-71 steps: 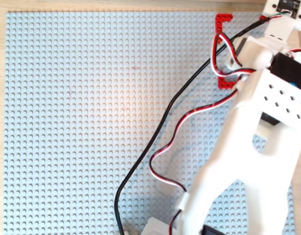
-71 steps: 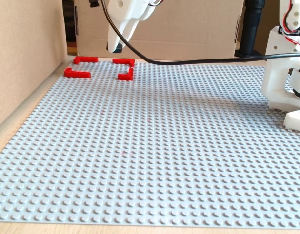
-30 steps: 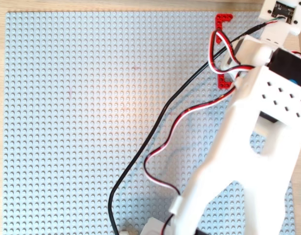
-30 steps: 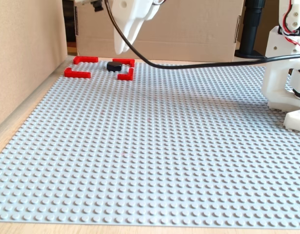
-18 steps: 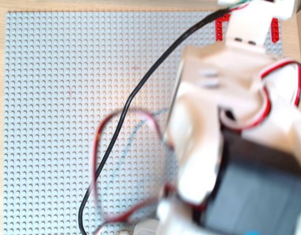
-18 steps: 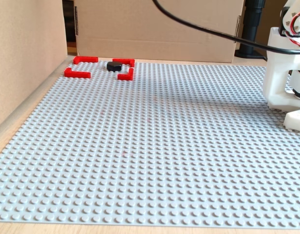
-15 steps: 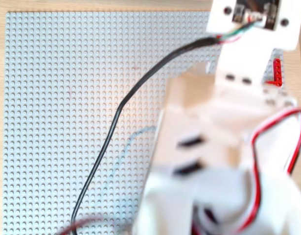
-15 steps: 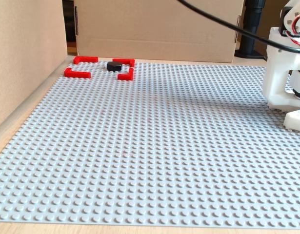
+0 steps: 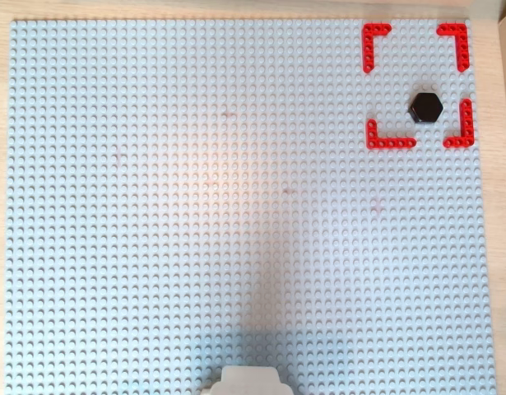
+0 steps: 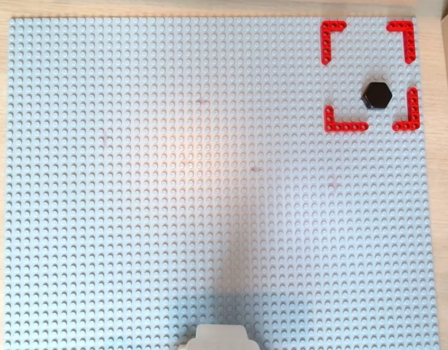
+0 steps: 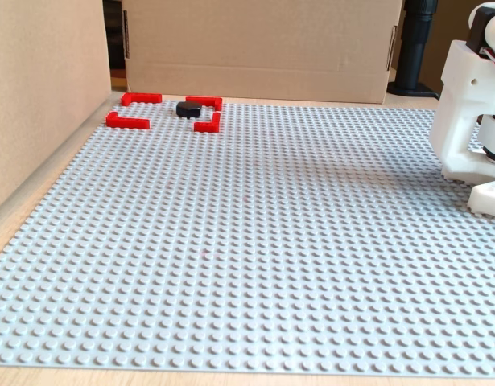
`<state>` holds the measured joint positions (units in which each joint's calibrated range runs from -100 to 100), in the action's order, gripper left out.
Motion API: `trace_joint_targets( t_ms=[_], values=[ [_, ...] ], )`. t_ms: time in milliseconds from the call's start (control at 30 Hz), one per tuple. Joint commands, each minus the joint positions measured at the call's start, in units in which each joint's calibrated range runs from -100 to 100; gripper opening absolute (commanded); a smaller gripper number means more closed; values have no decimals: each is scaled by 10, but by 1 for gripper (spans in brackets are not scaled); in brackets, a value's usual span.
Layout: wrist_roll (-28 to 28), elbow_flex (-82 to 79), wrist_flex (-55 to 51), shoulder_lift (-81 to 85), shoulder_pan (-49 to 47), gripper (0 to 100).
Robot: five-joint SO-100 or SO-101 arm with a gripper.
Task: Grab the Lego and store it in red box
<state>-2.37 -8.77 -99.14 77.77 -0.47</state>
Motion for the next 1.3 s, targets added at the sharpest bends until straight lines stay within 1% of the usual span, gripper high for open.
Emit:
trace_joint_targets(
  t_ms=[0,167,300,1267],
  values=[
    [3,-37,-1,74,-9,2],
    [5,-108,-1,160,-10,2],
    [24,-140,-1,215,-6,2],
    [27,-143,0,215,-8,2]
  ],
)
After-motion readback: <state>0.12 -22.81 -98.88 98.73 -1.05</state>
